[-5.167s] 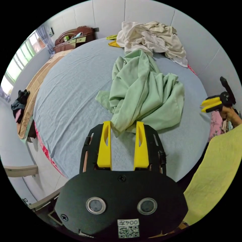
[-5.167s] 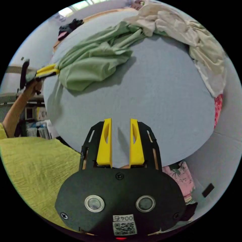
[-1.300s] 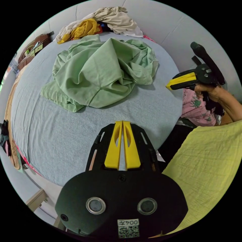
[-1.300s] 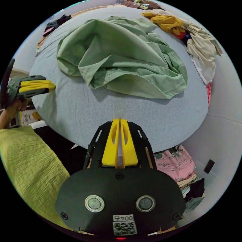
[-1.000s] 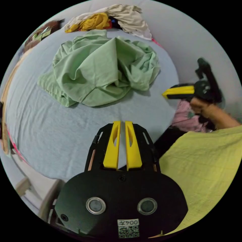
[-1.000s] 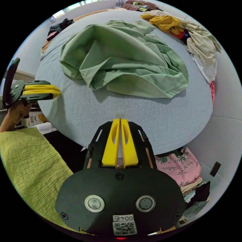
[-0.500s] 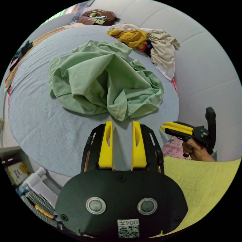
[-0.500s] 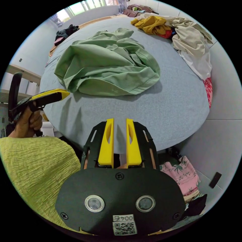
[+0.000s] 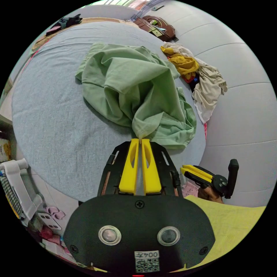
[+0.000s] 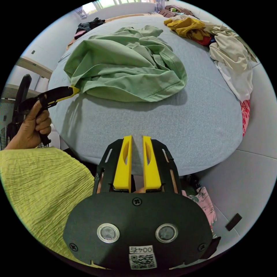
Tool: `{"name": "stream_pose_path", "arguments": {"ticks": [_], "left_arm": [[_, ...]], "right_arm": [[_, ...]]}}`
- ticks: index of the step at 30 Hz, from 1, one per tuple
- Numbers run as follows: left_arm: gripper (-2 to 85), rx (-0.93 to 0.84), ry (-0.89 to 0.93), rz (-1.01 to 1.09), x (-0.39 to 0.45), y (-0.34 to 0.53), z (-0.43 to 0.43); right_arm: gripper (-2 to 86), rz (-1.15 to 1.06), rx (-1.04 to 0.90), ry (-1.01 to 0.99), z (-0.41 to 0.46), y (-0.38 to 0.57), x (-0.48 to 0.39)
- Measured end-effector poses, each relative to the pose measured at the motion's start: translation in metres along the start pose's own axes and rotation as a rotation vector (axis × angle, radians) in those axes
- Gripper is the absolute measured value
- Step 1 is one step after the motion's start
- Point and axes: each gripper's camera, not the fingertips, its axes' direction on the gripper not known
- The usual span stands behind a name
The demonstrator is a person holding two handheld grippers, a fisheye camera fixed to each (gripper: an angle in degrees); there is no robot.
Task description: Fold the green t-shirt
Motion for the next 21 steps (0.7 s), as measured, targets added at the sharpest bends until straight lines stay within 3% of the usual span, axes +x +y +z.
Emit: {"name": "stream_pose_path", "arguments": {"ticks": [6, 11, 21], "left_arm": [[1.5, 0.068, 0.028, 0.148, 0.014, 0.016, -0.077], [1.3, 0.088, -0.067, 0.201, 0.009, 0.047, -0.143], [1.2, 0.043, -0.093, 0.214, 0.001, 0.071, -0.202]], "right_arm": [[7.7, 0.039, 0.113, -0.012, -0.043, -0.040, 0.021], [8.6, 0.058, 0.217, -0.066, -0.091, -0.091, 0.040], [10.9, -0.176, 0.234, 0.072, -0.159, -0.306, 0.017]]}}
